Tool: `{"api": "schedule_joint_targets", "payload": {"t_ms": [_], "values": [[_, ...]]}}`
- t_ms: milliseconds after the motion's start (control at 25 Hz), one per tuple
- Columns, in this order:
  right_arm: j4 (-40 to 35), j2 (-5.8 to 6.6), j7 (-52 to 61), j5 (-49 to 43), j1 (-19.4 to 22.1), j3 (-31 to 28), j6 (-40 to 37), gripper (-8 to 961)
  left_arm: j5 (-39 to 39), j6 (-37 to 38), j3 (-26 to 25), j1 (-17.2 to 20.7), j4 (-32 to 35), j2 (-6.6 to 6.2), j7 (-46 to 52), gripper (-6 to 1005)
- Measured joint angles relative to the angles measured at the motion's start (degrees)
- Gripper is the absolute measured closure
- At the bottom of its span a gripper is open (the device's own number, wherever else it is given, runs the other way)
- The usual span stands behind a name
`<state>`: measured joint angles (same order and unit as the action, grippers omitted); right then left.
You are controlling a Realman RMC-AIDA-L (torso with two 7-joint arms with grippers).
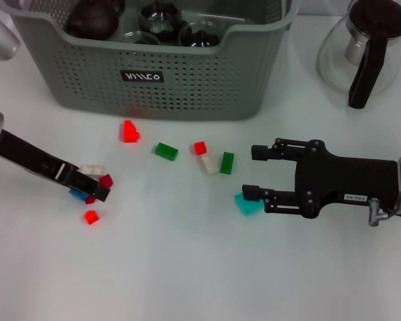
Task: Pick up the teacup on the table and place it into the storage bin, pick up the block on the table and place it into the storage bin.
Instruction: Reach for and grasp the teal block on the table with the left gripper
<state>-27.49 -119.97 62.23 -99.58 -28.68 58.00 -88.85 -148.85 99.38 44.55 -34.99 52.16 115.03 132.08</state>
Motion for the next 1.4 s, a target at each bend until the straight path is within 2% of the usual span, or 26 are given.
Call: {"api": "schedule_joint_targets", "payload": {"t_ms": [240, 400, 600, 1080, 1360, 1400], "values": [[0.0, 0.0, 0.0, 0.01, -0.04, -0.09, 0.06, 209, 0.64, 2.28, -0.76, 0.29, 0.34, 0.25, -1.32, 357], [0.02, 0.0, 0.0, 0.01, -0.11, -0.09, 0.08, 209, 0.39, 1.35, -0.38, -0.41, -2.12, 0.51, -1.74, 361], [0.07, 0.0, 0.0, 0.0, -0.06, -0.09, 0.08, 208, -0.21, -1.63, -0.2, -1.0, -4.87, -0.03, -1.35, 367], [0.07, 0.0, 0.0, -0.01, 0.04, -0.08, 0.08, 208, -2.3, -3.93, -0.93, -0.56, -4.38, -0.65, 0.35, 380], [0.07, 0.0, 0.0, 0.0, 0.12, -0.08, 0.08, 208, -0.04, 1.27, -2.05, 0.08, 0.6, -0.4, -2.16, 387], [0.07, 0.01, 0.0, 0.0, 0.12, -0.08, 0.08, 208, 1.03, 3.15, -3.4, 1.08, 4.9, 0.12, -4.93, 388]]}}
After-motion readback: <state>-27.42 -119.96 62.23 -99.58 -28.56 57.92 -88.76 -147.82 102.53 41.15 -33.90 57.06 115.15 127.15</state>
